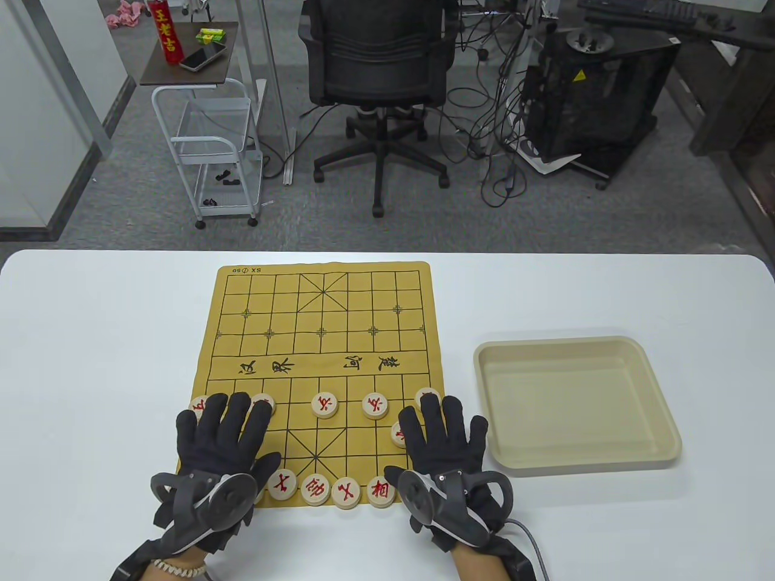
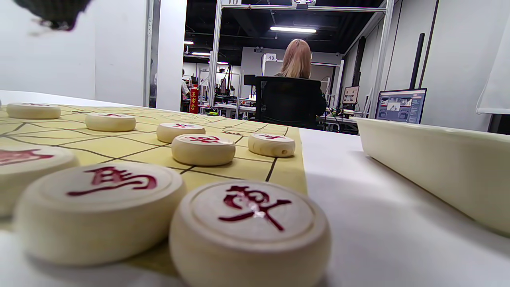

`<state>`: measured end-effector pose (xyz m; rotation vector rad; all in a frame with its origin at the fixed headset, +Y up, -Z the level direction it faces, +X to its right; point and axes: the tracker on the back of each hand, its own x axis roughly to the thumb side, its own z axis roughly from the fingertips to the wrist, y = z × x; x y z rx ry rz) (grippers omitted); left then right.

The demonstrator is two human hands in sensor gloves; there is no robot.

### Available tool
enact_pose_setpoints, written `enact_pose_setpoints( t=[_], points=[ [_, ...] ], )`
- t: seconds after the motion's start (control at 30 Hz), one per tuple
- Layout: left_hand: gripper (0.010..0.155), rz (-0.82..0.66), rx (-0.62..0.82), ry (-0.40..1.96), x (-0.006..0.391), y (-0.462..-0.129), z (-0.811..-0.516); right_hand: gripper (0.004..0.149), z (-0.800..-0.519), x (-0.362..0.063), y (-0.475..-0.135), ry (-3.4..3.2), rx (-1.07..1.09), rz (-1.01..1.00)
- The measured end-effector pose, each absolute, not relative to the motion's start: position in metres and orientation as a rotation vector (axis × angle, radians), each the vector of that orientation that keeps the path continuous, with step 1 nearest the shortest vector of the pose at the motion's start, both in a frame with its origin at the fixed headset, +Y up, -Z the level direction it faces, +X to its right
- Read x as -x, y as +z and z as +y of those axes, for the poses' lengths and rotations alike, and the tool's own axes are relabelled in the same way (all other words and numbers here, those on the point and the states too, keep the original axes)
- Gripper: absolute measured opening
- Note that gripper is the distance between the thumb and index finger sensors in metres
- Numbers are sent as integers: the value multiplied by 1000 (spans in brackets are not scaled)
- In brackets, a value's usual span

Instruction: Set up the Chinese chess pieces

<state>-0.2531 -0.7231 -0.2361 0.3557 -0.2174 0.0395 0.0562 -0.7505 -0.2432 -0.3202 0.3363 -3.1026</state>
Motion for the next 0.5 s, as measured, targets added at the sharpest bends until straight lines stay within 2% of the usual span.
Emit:
enact_pose_setpoints(
  t=[0.5],
  points=[
    [85, -217, -350, 31, 252, -236, -723, 91, -751, -56, -242, -3104, 327, 341]
  ],
)
